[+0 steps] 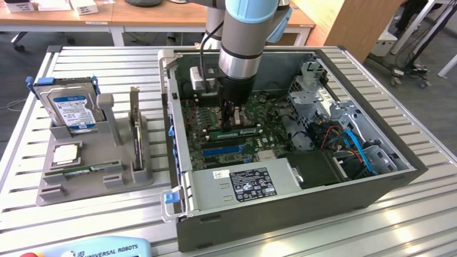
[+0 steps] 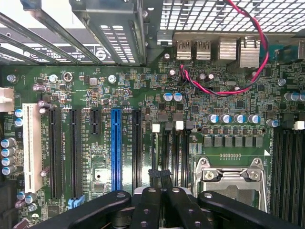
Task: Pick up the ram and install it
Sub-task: 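Press down the ram until it locks into place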
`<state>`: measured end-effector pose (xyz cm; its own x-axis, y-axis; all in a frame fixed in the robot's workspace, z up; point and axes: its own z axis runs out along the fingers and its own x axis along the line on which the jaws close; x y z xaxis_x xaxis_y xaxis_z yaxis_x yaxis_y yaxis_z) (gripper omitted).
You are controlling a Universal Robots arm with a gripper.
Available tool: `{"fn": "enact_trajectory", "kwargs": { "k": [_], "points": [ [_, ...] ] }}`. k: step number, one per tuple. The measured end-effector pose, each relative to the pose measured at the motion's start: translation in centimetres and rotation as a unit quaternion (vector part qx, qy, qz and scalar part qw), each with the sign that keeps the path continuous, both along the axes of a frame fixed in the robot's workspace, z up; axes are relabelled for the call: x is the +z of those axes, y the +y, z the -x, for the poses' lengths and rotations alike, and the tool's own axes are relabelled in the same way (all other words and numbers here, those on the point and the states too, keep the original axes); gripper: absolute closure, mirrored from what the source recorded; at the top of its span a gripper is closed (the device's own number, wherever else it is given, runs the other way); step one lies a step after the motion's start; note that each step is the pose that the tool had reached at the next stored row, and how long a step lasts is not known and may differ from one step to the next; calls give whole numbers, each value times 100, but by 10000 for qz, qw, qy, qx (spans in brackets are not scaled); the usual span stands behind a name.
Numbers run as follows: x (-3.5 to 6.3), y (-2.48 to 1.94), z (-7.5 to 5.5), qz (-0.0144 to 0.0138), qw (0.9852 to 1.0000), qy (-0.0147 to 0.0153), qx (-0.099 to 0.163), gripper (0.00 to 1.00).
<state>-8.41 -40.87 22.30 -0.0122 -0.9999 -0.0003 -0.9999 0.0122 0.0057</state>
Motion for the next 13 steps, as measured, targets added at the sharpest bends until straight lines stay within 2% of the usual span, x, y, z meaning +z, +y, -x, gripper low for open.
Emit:
{"fn": "enact_trajectory", "kwargs": {
  "k": [13],
  "points": [
    [-3, 0, 0, 0, 10000, 0, 0, 90]
  ]
}}
